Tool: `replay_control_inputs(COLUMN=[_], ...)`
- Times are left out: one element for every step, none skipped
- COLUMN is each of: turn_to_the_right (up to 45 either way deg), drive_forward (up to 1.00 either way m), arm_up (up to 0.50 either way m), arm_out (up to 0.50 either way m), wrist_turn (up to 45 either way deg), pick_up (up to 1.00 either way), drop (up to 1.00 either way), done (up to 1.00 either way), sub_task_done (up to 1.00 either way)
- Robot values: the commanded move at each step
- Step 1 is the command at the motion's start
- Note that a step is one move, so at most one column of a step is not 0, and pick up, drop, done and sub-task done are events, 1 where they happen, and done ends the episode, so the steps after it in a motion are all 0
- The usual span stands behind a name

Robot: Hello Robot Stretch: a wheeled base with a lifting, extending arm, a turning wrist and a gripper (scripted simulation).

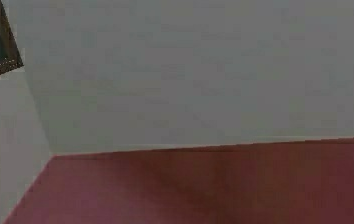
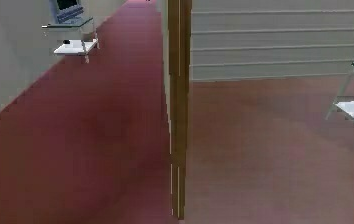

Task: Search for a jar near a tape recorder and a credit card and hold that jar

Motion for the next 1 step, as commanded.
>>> replay_control_inputs(turn_to_the_right=[36.0], drive_forward=[0.00], arm_up=[0.00], arm_out=[0.00], wrist_turn=[0.0], pick_up=[0.00], drop=[0.00], done=[0.00], sub_task_done=[0.00])
